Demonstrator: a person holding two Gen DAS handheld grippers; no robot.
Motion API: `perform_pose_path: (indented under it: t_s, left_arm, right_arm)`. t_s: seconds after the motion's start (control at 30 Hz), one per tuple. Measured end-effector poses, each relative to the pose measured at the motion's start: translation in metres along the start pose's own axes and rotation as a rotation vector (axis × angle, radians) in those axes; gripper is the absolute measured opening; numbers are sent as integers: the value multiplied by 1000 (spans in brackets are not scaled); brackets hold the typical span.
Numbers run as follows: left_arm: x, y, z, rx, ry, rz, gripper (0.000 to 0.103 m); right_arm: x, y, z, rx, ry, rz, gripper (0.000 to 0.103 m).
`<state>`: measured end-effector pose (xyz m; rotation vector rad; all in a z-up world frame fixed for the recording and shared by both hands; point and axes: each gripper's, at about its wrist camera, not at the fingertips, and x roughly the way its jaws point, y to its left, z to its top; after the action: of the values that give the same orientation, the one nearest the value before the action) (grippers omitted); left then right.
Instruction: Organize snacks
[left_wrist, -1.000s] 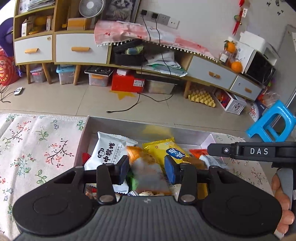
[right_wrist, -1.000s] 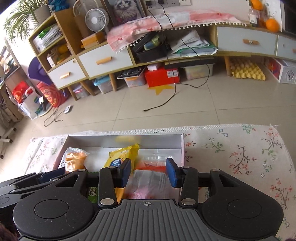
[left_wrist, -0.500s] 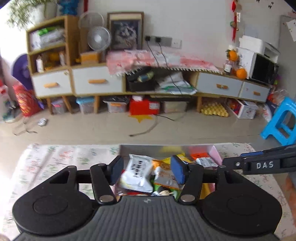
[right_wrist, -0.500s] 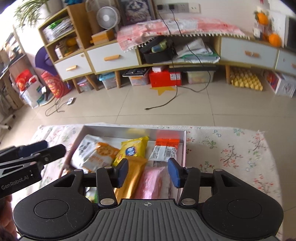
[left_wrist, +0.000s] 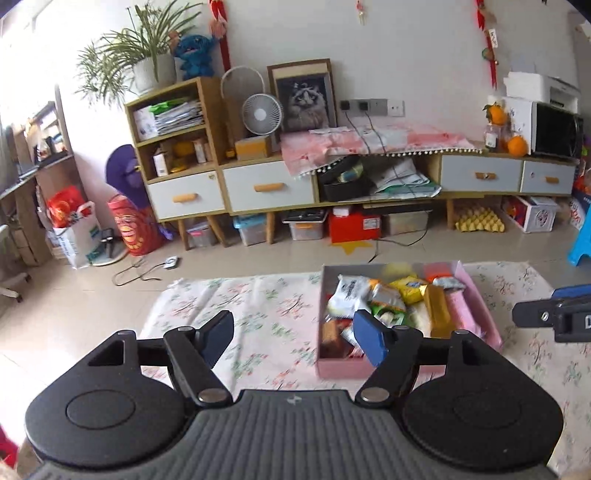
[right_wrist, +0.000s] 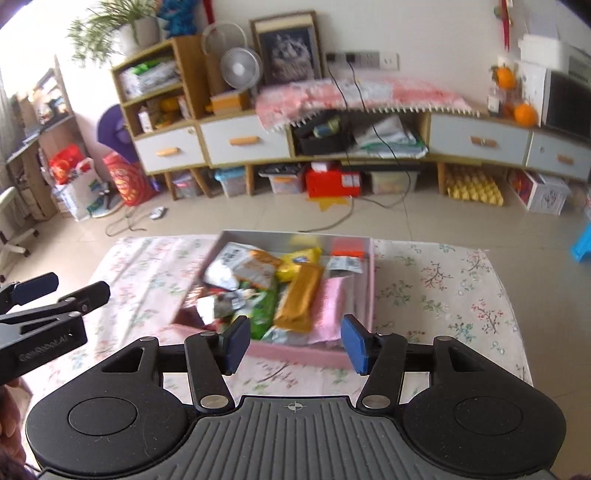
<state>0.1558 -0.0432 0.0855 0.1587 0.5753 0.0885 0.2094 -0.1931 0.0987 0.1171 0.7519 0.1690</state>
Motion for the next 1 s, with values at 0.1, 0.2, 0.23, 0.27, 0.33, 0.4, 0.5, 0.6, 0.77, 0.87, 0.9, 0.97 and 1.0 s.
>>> perform_pose_path:
  t_s: [0.1, 0.2, 0.23, 0.27, 0.33, 0.4, 0.5, 0.6, 0.77, 0.87, 0.9, 0.97, 1.0]
  left_arm:
    - [-13, 5, -14, -39, 41, -24, 69]
    - [-24, 18, -25, -143, 66, -88, 70]
    - [-27, 21, -30, -165, 63, -101, 72]
    - [-29, 22, -34, -169, 62, -103, 72]
    - [-32, 22, -39, -158, 71, -98, 73]
    - [-37, 21, -44, -146, 58, -108, 78]
    - [-49, 27, -46, -179, -10, -130, 94]
    - [-51, 36, -46, -232, -27, -174, 101]
    - [-55, 17, -49, -126, -49, -166, 103]
    - [-54, 14, -51, -114, -45, -153, 103]
    - [-53, 15, -52, -120, -40, -143, 103]
    - [-52, 17, -54, -135, -27, -120, 103]
    - [-52, 19, -55, -141, -13, -113, 103]
  right_arm:
    - [-21, 15, -17, -21, -21, 10, 68]
    - [-33, 25, -36, -35, -9, 13, 72]
    - [-36, 27, -42, -32, 0, -1, 74]
    - [-38, 28, -47, -33, 7, -20, 75]
    - [-41, 31, -59, -64, 16, -69, 77]
    - [-46, 34, -69, -92, 12, -111, 82]
    - [-55, 32, -88, -94, 13, -137, 88]
    - [-63, 29, -105, -53, 14, -178, 88]
    - [-94, 41, -112, -112, -149, -173, 100]
    - [-98, 47, -115, -114, -166, -154, 100]
    - [-97, 49, -116, -122, -165, -155, 100]
    - [-94, 55, -119, -155, -160, -173, 100]
    - [-93, 58, -121, -175, -156, -183, 101]
